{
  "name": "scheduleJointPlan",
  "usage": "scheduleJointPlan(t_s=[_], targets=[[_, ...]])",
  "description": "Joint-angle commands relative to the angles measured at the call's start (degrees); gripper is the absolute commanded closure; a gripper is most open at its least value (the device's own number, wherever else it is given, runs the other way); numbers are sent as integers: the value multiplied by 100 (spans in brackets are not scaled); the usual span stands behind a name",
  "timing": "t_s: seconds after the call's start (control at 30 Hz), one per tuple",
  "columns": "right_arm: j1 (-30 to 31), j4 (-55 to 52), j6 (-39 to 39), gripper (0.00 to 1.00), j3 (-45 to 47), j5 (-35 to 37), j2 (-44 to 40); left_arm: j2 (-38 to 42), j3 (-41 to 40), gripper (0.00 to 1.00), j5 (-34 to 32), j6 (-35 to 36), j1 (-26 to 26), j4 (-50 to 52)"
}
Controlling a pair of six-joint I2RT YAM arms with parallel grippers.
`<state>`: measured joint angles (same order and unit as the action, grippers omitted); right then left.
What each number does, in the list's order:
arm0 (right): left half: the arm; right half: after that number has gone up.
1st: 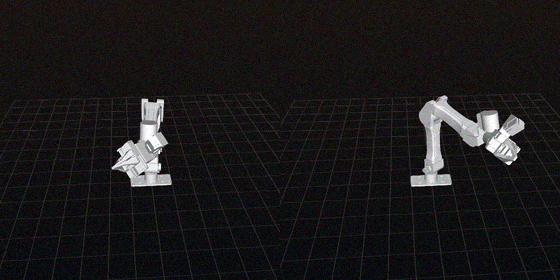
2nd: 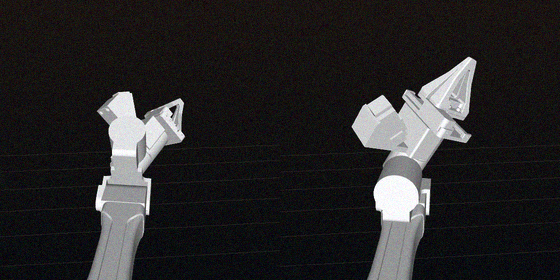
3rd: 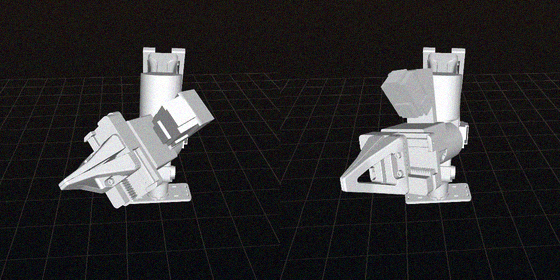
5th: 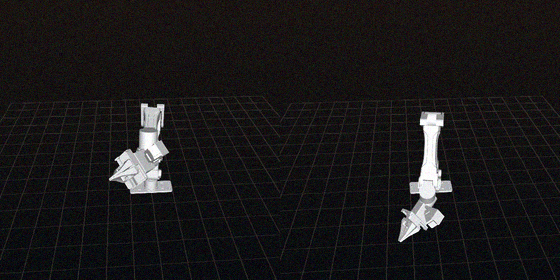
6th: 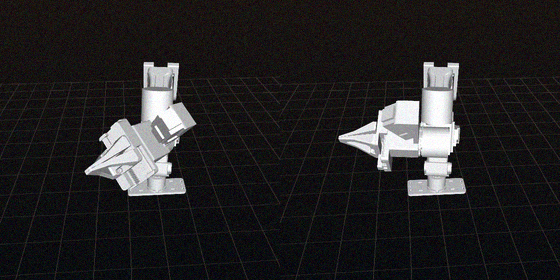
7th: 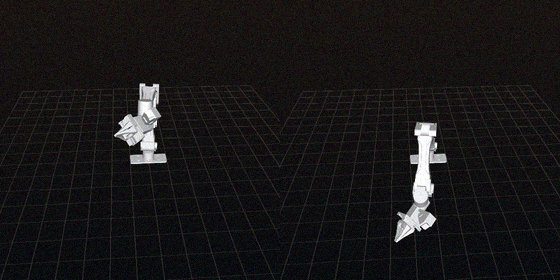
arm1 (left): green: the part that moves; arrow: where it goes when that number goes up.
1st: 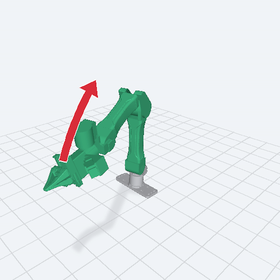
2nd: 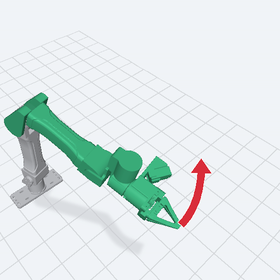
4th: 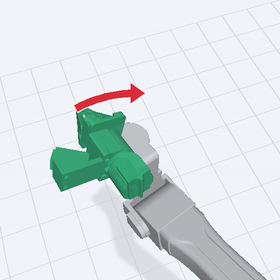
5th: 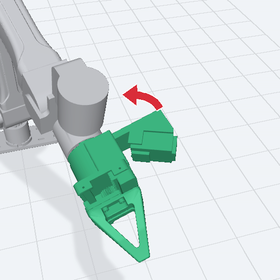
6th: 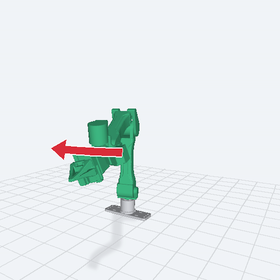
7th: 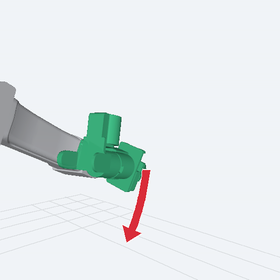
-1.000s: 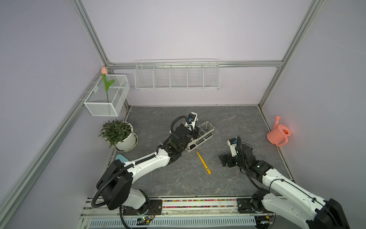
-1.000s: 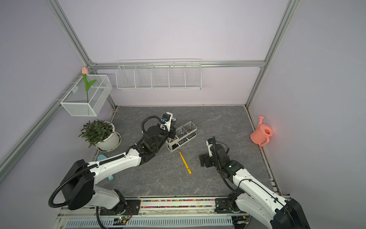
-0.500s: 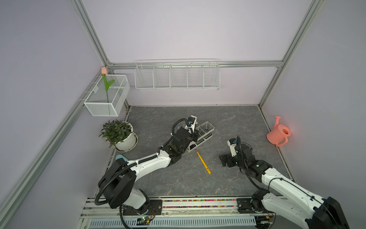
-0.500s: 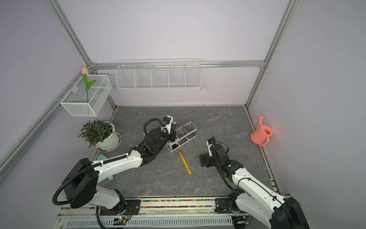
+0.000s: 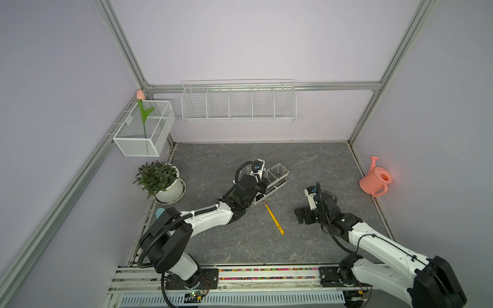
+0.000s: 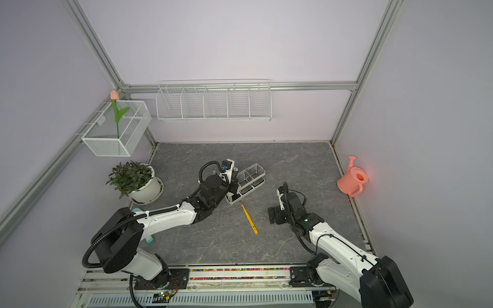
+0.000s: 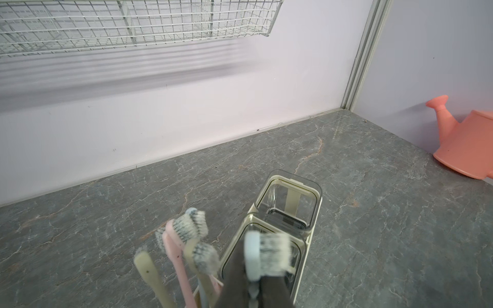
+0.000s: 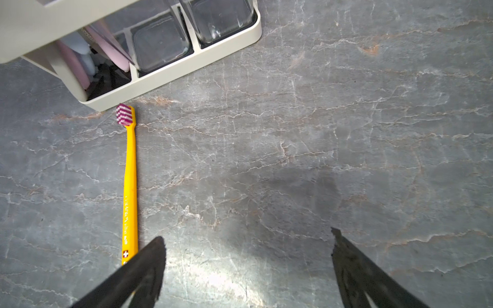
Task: Place the toothbrush into the toothbrush holder
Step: Place the toothbrush in the toothbrush holder.
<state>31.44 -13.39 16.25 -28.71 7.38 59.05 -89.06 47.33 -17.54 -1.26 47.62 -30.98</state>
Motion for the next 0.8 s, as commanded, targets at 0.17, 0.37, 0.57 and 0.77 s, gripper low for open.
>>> scheduleJointPlan(t_s=[0.17,0.37,0.57,0.77], targets=[[-68,117,-3,1,-317,-288,186,-173,-140,100,211,-265,-137,-358],[-88,143,5,1,-374,-385,299,-299,-214,100,264,-296,-151,-518],[-101,143,36,1,-390,-395,410,-472,-237,99,291,-330,-158,-661],[-123,82,34,1,-430,-381,421,-625,-259,98,389,-323,-190,-807]])
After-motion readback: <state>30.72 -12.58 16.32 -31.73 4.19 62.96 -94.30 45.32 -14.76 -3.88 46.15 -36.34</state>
